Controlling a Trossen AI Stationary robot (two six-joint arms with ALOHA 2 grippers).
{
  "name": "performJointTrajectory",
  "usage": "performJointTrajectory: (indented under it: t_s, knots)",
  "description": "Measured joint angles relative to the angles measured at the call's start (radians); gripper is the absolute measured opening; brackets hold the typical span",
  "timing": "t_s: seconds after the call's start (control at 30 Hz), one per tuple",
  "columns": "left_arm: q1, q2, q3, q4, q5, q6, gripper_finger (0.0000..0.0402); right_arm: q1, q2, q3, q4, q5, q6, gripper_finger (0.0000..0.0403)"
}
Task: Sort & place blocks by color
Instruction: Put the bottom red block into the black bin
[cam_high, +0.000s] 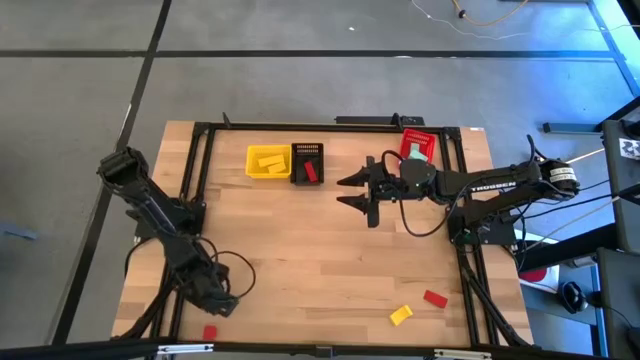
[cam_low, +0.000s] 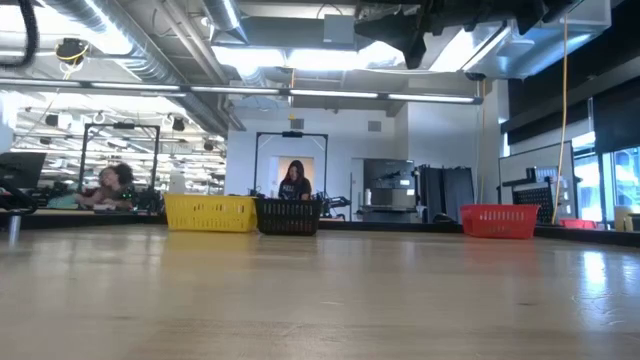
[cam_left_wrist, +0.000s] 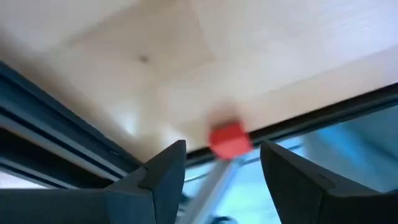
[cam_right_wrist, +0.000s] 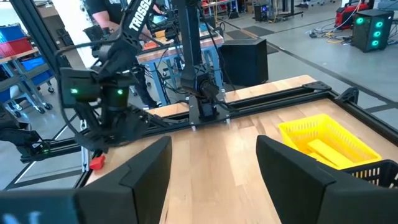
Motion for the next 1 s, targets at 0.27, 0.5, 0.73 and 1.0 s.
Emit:
performJointTrajectory:
  t_s: [0.27, 0.5, 0.73, 1.0]
  knots:
    - [-0.026, 0.055, 0.096, -0.003, -0.092, -0.119, 0.0199, -0.003, 0.0, 0.0, 0.0, 0.0, -0.002, 0.0236]
    - [-0.026, 0.19, 0.209, 0.002, -0.083, -0.119, 0.0199, -0.003, 0.0, 0.0, -0.001, -0.001, 0.002, 0.0236]
    - [-0.047, 0.255, 0.277, -0.027, -0.074, -0.119, 0.0199, -0.003, 0.0, 0.0, -0.001, -0.001, 0.002, 0.0236]
    - [-0.136, 0.259, 0.277, -0.066, -0.1, 0.023, 0.0199, -0.003, 0.0, 0.0, -0.002, -0.001, 0.0, 0.0236]
